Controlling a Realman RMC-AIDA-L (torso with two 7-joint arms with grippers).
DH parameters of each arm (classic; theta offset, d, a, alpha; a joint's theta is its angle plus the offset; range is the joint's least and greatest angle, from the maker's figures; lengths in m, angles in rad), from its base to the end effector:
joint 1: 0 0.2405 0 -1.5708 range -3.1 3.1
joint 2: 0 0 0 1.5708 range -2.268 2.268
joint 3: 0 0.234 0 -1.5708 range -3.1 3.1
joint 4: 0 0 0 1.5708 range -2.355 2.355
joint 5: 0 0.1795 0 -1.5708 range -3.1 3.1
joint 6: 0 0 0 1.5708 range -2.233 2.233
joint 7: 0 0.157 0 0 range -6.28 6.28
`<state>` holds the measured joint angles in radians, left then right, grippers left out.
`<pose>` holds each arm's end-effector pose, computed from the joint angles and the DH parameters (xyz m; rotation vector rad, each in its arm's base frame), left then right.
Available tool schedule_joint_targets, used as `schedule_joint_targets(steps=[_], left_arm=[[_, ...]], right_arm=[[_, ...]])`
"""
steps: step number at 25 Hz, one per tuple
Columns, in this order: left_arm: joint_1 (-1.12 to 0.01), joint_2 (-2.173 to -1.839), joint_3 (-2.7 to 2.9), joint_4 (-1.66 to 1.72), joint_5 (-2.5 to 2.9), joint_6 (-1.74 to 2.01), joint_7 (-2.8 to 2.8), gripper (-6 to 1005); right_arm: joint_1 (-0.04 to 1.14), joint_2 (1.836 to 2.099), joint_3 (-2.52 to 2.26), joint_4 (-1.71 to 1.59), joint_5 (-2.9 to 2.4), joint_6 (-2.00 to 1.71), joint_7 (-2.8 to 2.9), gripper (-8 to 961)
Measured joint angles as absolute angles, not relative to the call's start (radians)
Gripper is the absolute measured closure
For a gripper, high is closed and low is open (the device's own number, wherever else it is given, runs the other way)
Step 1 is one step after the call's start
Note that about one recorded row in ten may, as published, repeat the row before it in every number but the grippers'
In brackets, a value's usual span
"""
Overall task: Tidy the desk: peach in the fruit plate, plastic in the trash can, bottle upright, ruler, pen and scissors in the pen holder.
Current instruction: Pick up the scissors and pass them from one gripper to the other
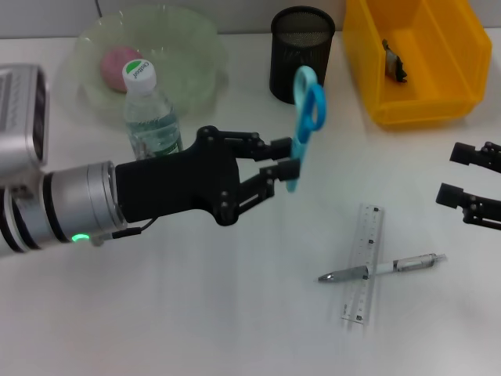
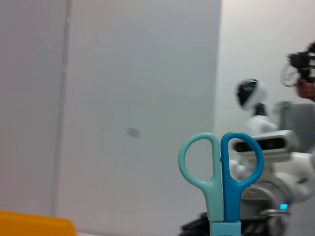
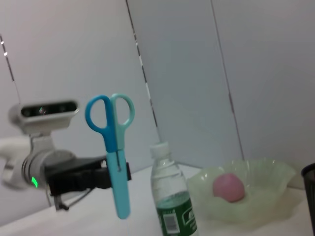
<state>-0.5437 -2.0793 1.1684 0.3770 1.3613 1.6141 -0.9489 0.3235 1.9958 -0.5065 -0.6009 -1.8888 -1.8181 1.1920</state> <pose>-0.1667 0.2719 -0.0369 -2.7207 -0.2133 -1.1931 0.2659 0.2432 0.0533 -2.5352 0.5670 0.9458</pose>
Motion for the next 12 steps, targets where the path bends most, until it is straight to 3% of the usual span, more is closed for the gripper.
schedule_joint_targets(steps=[12], left_arm=[[-0.636, -2.08, 1.144, -0.003, 1.108, 1.566, -0.537, 783]], right_arm=[[0.343, 2.047, -0.49, -0.595, -1.883, -1.817, 1.174, 168]])
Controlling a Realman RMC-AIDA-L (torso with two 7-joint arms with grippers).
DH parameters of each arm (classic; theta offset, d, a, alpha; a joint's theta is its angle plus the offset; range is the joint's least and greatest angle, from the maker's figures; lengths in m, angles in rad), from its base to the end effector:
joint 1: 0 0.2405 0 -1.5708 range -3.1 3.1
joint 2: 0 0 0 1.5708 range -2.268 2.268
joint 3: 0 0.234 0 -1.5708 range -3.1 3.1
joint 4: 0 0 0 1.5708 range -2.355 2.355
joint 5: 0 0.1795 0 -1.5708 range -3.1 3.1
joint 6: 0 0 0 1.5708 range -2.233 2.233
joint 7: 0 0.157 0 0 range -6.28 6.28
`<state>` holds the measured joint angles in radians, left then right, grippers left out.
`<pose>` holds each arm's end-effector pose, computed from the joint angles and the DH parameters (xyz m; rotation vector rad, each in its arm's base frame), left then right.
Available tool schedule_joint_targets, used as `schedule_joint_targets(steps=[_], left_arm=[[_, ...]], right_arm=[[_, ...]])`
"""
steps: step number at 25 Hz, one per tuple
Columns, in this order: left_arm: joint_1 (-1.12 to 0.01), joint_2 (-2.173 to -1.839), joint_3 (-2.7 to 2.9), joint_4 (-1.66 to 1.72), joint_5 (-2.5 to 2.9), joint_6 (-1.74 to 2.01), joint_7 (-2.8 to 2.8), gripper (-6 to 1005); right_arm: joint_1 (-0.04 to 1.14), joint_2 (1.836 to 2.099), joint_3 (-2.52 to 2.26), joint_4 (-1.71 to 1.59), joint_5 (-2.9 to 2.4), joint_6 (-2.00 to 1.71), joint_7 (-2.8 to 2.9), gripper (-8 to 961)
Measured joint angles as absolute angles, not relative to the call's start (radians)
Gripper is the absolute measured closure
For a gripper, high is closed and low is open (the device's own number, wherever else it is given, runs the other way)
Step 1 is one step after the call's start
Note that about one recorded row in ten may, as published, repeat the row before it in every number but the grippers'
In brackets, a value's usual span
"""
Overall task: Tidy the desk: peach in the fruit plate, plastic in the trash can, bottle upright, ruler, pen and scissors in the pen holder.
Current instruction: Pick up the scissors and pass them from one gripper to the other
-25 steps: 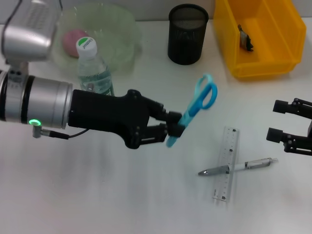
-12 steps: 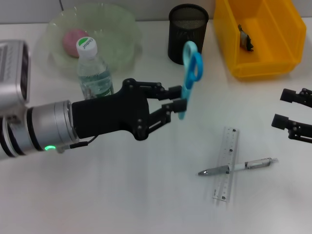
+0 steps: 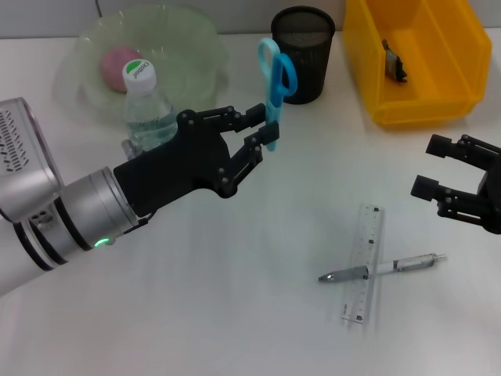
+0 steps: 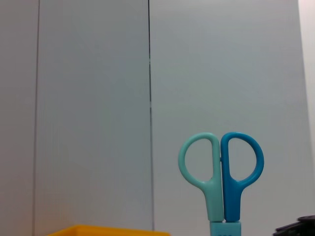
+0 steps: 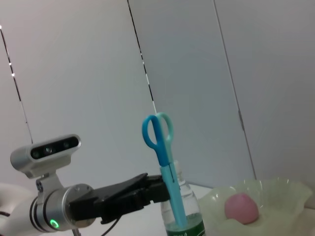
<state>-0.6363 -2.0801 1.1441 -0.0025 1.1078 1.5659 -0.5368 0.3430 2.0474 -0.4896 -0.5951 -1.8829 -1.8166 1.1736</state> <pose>-0.1800 0.2841 -0.0480 -2.4277 -0.1852 -1.1544 0.2522 0.2461 0.0386 -2.5188 0.5493 1.0224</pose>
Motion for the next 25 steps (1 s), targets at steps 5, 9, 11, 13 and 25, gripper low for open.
schedule_joint_targets(steps=[5, 9, 11, 13, 25], left_arm=[[-0.652, -2.08, 1.109, -0.031, 1.107, 1.54, -0.505, 784], [-0.659, -2.08, 1.098, -0.037, 1.105, 1.533, -0.502, 784], [-0.662, -2.08, 1.092, -0.041, 1.105, 1.532, -0.502, 784], [-0.682, -2.081, 1.057, -0.07, 1.109, 1.526, -0.501, 784], [-0.732, -2.082, 0.872, -0.201, 1.181, 1.462, -0.409, 784]], right_arm=[[0.344, 2.059, -0.476, -0.594, -1.871, -1.816, 1.168, 168], [0.341, 2.067, -0.46, -0.572, -1.857, -1.823, 1.15, 168], [0.339, 2.068, -0.449, -0.55, -1.846, -1.828, 1.128, 168], [0.336, 2.072, -0.439, -0.524, -1.828, -1.829, 1.101, 168], [0.371, 2.08, -0.43, -0.388, -1.754, -1.828, 0.971, 168]])
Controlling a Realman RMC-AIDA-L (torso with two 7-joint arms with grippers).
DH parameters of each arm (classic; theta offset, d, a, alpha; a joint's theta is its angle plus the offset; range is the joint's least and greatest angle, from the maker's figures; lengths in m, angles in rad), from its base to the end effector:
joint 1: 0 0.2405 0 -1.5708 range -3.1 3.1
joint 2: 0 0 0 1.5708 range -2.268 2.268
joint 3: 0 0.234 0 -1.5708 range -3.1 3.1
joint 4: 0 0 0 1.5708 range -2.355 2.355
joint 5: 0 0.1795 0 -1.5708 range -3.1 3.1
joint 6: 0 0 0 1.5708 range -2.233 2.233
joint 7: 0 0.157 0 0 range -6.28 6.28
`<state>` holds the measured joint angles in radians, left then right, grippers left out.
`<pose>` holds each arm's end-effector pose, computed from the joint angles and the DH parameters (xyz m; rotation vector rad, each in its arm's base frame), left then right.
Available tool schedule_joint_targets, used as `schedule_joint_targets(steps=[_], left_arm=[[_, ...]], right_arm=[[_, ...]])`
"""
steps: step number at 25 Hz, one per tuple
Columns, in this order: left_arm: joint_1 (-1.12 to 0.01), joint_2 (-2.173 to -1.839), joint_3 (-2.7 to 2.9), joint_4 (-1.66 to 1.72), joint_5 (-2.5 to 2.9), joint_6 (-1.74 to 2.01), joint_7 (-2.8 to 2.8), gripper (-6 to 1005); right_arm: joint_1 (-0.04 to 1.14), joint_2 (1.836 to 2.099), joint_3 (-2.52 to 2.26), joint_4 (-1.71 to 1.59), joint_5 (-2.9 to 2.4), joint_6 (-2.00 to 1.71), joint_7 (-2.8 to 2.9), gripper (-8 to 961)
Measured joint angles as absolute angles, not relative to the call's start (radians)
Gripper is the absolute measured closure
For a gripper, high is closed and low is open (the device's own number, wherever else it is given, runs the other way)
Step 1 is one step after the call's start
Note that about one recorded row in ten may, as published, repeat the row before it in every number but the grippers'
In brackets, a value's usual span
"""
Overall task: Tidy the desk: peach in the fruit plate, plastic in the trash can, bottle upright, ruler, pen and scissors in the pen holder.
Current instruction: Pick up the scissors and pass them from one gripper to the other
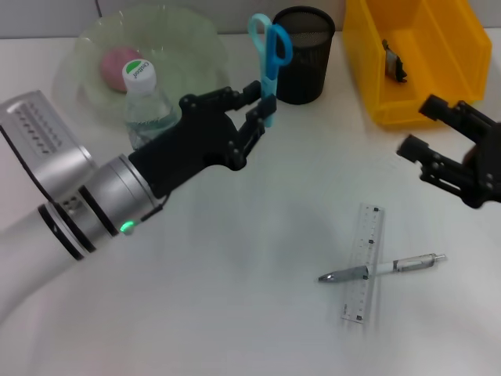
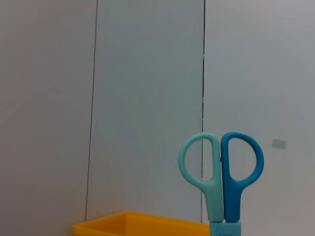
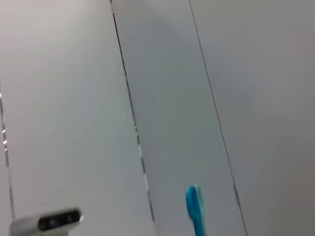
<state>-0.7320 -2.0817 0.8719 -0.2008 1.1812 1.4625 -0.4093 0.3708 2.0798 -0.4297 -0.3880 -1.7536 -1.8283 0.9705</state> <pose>-0.1769 0.3033 -0.0596 -2.2986 -0.3060 -1.0811 0.2338 0.2487 0.0258 -2.3126 0.4443 1.2633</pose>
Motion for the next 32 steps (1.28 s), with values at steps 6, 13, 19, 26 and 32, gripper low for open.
schedule_joint_targets(steps=[6, 13, 19, 26, 32], left_arm=[[-0.729, -2.082, 0.519, -0.314, 1.485, 1.377, -0.221, 783], [-0.699, -2.082, 0.219, -0.382, 1.749, 1.256, -0.113, 783], [-0.644, -2.082, -0.059, -0.51, 1.935, 1.094, 0.071, 784], [-0.633, -2.082, -0.103, -0.536, 1.946, 1.072, 0.088, 783], [-0.628, -2.082, -0.108, -0.561, 1.949, 1.067, 0.128, 783]], right_arm=[[0.428, 2.083, -0.428, -0.274, -1.706, -1.771, 0.864, 172], [0.498, 2.087, -0.427, -0.185, -1.694, -1.686, 0.806, 201], [0.551, 2.088, -0.41, -0.085, -1.678, -1.605, 0.712, 226], [0.589, 2.088, -0.391, -0.051, -1.669, -1.531, 0.692, 256], [0.614, 2.09, -0.393, -0.032, -1.669, -1.496, 0.67, 281]])
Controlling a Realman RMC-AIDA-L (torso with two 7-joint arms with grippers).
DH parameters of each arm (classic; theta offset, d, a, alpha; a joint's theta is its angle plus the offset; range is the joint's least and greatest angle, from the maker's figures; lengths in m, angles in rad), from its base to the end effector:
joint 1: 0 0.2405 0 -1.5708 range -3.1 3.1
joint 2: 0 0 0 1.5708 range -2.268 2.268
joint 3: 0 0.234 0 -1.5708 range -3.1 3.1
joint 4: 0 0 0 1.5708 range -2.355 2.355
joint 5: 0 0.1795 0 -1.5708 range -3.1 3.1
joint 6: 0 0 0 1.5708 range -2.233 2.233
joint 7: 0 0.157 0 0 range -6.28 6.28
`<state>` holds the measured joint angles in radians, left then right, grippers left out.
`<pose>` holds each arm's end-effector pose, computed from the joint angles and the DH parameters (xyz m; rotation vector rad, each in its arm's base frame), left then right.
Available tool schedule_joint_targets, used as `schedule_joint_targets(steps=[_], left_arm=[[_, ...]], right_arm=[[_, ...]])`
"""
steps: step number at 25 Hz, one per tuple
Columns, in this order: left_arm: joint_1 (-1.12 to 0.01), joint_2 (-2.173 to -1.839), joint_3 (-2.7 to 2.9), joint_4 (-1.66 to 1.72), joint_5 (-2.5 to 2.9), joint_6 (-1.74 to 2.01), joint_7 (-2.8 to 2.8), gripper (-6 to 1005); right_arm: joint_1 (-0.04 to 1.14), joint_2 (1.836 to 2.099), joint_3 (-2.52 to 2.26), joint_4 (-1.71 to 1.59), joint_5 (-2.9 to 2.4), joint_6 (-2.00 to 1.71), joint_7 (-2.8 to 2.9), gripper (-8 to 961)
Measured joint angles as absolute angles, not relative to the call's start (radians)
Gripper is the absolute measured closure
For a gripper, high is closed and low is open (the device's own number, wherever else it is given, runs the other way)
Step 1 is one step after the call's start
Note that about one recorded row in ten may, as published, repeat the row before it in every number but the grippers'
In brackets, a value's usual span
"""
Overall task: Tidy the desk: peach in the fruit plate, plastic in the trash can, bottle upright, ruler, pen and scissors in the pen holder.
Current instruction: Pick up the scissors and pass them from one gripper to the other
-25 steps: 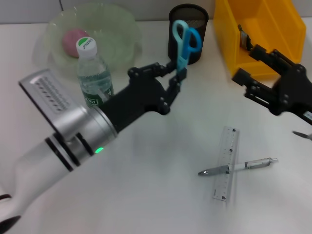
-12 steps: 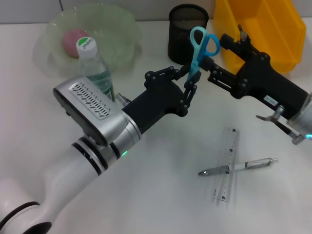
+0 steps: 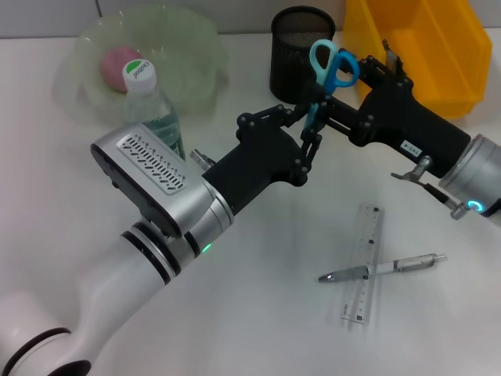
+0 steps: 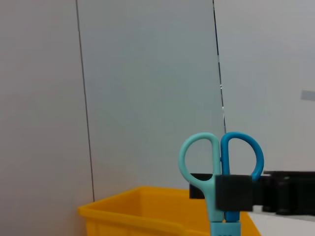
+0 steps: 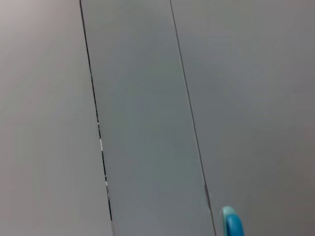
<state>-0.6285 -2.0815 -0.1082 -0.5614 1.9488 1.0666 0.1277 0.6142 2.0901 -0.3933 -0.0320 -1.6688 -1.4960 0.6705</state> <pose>-0.1477 0.2883 -0.1094 -2.2118 -0.2492 -0.8768 0.1934 0.3082 -0.0299 -2.2277 0.4316 1.1761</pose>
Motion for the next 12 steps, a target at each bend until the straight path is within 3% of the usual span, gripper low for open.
schedule_joint_targets(steps=[8, 12], left_arm=[[-0.629, -2.082, -0.11, -0.569, 1.95, 1.057, 0.13, 783], [-0.629, -2.082, -0.11, -0.57, 1.951, 1.057, 0.131, 783]], right_arm=[[0.618, 2.091, -0.4, -0.025, -1.67, -1.493, 0.655, 314], [0.611, 2.091, -0.4, -0.024, -1.671, -1.492, 0.647, 479]])
